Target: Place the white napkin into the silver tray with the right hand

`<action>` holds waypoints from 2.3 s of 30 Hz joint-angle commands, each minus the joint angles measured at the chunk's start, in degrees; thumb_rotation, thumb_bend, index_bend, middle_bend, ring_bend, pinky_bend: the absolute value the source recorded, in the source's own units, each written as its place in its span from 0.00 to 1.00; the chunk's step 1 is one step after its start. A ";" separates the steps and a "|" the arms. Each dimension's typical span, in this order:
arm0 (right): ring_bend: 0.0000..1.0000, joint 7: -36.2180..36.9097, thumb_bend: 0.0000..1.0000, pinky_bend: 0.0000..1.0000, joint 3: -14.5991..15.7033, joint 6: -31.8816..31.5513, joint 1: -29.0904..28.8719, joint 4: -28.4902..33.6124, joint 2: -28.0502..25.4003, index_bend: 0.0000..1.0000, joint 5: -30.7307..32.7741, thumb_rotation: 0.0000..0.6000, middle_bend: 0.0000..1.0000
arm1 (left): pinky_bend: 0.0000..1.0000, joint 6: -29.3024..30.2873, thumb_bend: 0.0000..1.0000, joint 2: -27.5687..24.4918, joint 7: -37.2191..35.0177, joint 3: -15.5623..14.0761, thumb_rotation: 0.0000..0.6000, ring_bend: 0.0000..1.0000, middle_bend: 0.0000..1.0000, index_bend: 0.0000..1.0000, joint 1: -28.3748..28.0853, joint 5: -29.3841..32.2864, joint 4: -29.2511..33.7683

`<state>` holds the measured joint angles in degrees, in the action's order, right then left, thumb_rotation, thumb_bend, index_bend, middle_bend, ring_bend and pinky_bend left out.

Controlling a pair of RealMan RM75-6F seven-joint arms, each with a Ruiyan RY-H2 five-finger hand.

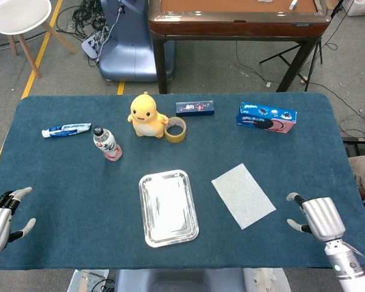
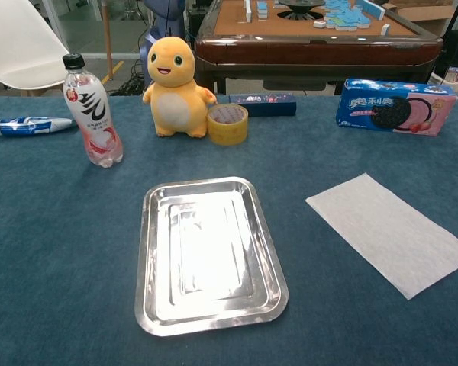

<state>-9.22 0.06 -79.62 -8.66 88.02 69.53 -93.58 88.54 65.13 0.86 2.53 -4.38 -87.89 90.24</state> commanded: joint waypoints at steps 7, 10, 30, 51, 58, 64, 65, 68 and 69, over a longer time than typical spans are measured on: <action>1.00 -2.44 0.00 1.00 1.42 3.72 -3.08 -2.80 3.29 0.42 -2.77 1.00 1.00 | 0.42 -0.25 0.22 -0.34 -0.35 0.19 1.00 0.21 0.27 0.19 0.03 0.51 0.08; 1.00 -2.82 0.00 1.00 1.70 4.62 -3.89 -3.93 3.98 0.42 -3.36 1.00 1.00 | 0.42 -0.23 0.22 -0.48 -0.55 0.24 1.00 0.21 0.27 0.19 0.06 0.54 0.15; 1.00 -4.50 0.00 1.00 3.68 10.41 -9.13 -11.86 7.41 0.42 -6.21 1.00 1.00 | 0.42 -0.29 0.22 -0.99 -0.85 0.59 1.00 0.21 0.27 0.19 0.21 1.27 0.40; 1.00 -4.27 0.00 1.00 4.05 14.98 -13.29 -17.07 14.35 0.42 -5.26 1.00 1.00 | 0.42 0.41 0.22 -1.82 -2.20 1.20 1.00 0.21 0.27 0.19 0.55 1.78 0.70; 1.00 -4.15 0.00 1.00 3.91 15.14 -13.88 -18.22 15.89 0.45 -4.57 1.00 1.00 | 0.42 0.71 0.22 -2.07 -2.55 1.27 1.00 0.21 0.27 0.19 0.69 1.68 0.83; 1.00 -3.93 0.11 1.00 3.83 14.45 -14.03 -19.12 16.70 0.47 -4.18 1.00 1.00 | 0.42 0.74 0.22 -2.14 -2.59 1.27 1.00 0.21 0.27 0.19 0.74 1.66 0.88; 1.00 -3.86 0.13 1.00 3.80 14.29 -14.04 -19.29 16.81 0.47 -4.09 1.00 1.00 | 0.42 0.75 0.22 -2.14 -2.61 1.27 1.00 0.21 0.27 0.19 0.75 1.63 0.90; 1.00 -3.75 0.21 1.00 3.72 13.78 -14.04 -19.70 17.14 0.48 -3.94 1.00 1.00 | 0.42 0.82 0.22 -2.14 -2.55 1.25 1.00 0.21 0.27 0.19 0.77 1.54 0.94; 1.00 -3.67 0.23 1.00 3.70 13.61 -14.04 -19.80 17.24 0.48 -3.91 1.00 1.00 | 0.42 0.83 0.22 -2.15 -2.57 1.24 1.00 0.21 0.27 0.19 0.79 1.51 0.96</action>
<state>-12.96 3.78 -65.91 -22.70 68.30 86.68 -97.53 89.37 62.98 -1.71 3.77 -3.60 -86.38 91.20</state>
